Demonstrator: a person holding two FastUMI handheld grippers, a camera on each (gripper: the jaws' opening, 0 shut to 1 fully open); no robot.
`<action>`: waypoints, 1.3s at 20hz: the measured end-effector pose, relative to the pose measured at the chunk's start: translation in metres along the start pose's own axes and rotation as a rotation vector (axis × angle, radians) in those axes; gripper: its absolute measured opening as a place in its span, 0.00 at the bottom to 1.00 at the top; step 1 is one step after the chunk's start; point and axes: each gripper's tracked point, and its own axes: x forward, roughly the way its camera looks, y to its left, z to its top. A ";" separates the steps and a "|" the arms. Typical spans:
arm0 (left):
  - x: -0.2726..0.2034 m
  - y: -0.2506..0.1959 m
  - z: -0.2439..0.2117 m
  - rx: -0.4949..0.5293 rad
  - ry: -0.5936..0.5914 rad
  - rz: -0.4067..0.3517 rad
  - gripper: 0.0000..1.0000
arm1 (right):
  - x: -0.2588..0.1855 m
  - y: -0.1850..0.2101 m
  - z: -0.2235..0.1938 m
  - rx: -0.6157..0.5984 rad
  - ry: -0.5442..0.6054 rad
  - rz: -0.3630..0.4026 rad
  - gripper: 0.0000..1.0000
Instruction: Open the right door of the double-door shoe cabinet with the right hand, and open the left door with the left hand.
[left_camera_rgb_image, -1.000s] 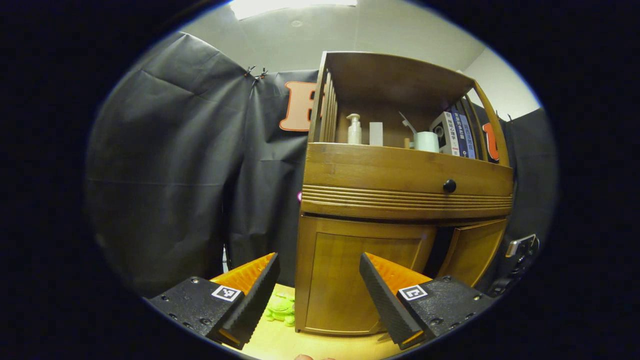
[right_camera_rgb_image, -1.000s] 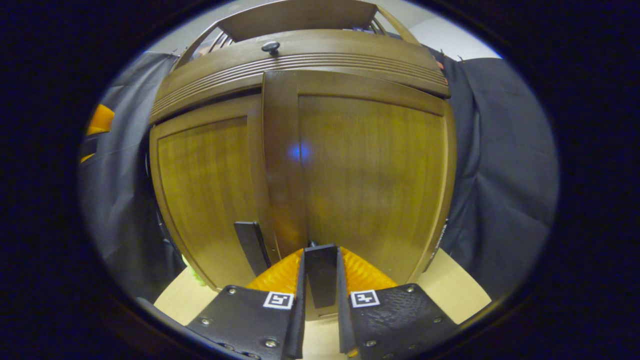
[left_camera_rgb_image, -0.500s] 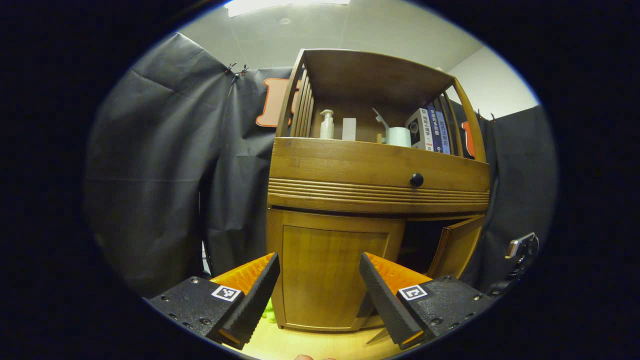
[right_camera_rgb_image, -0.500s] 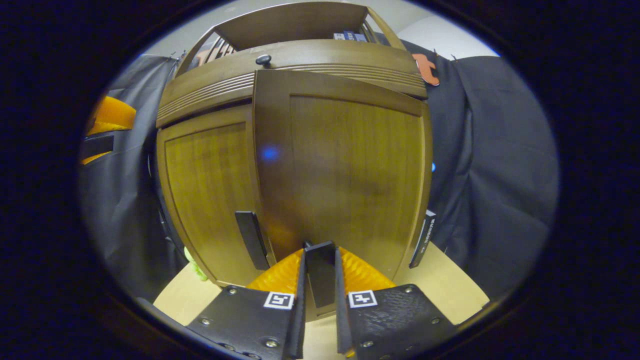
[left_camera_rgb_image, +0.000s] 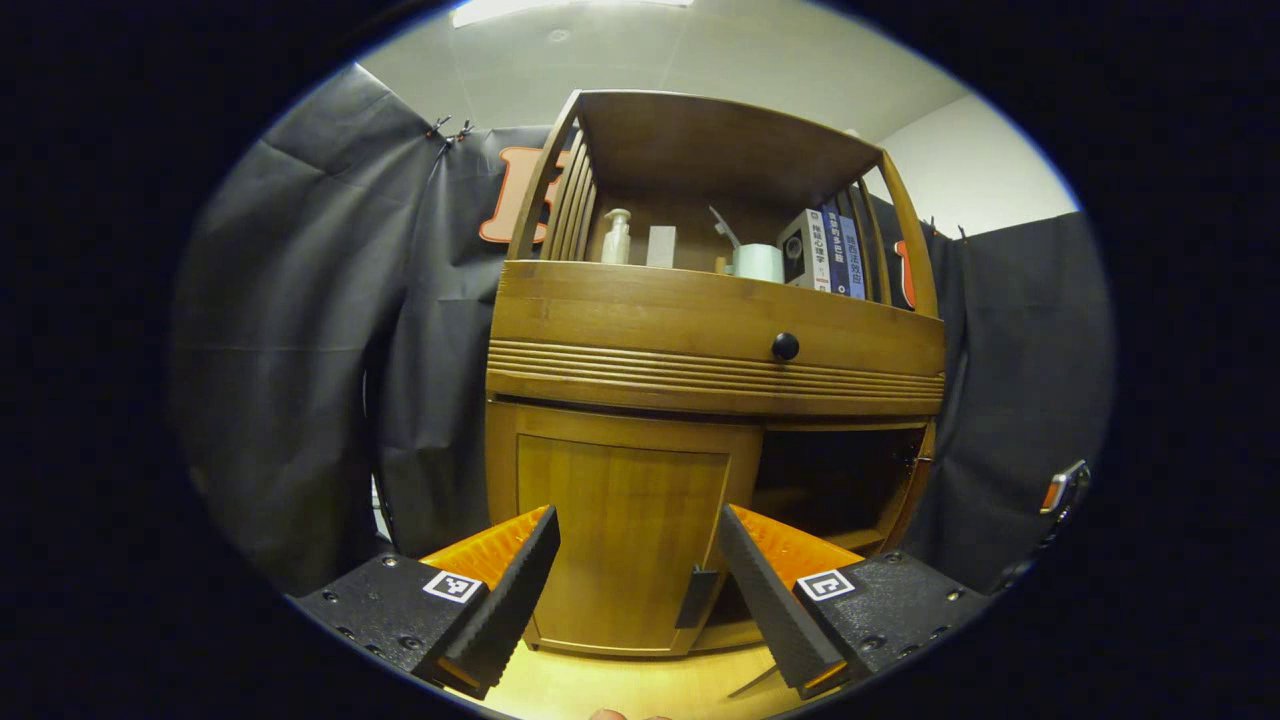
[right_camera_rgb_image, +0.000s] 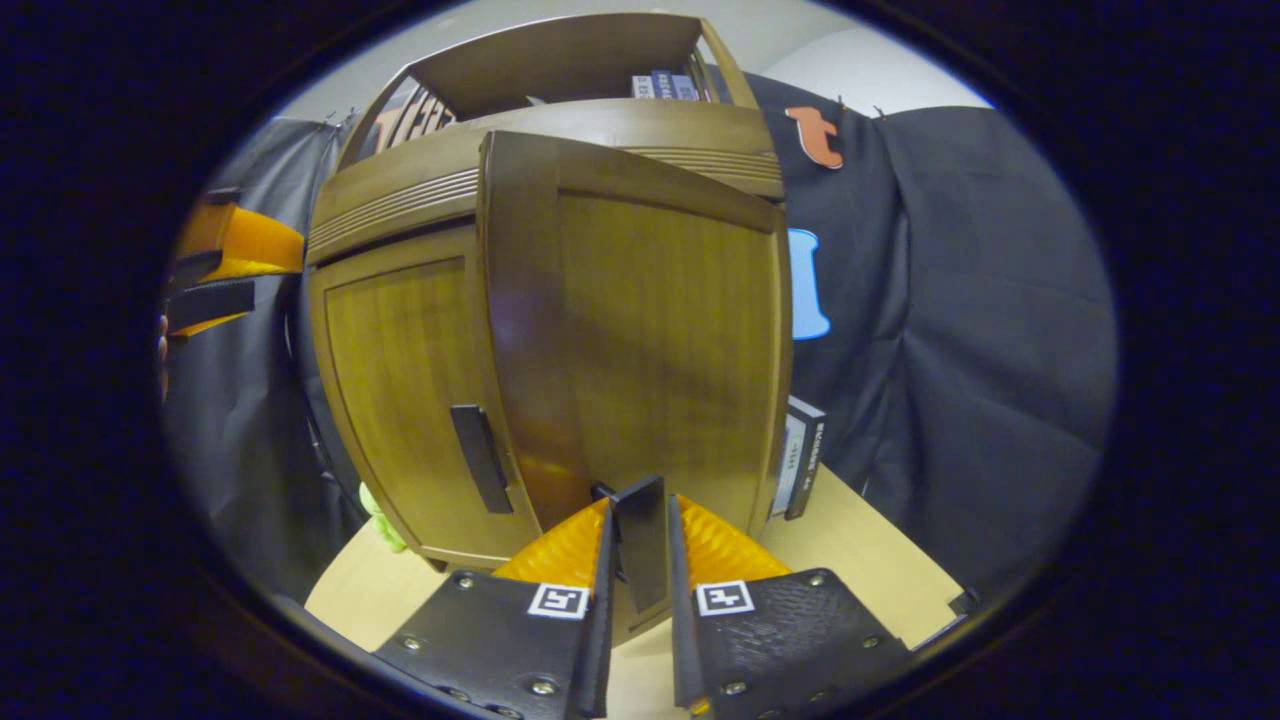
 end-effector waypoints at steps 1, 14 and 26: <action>0.000 -0.004 -0.002 -0.001 0.004 -0.009 0.98 | 0.001 0.000 0.002 -0.002 -0.002 -0.007 0.25; 0.009 -0.048 -0.022 -0.029 0.046 -0.124 0.98 | -0.041 -0.079 0.003 -0.012 -0.032 -0.170 0.25; 0.018 -0.062 -0.044 -0.034 0.079 -0.145 0.97 | -0.052 -0.153 0.008 0.022 -0.045 -0.278 0.17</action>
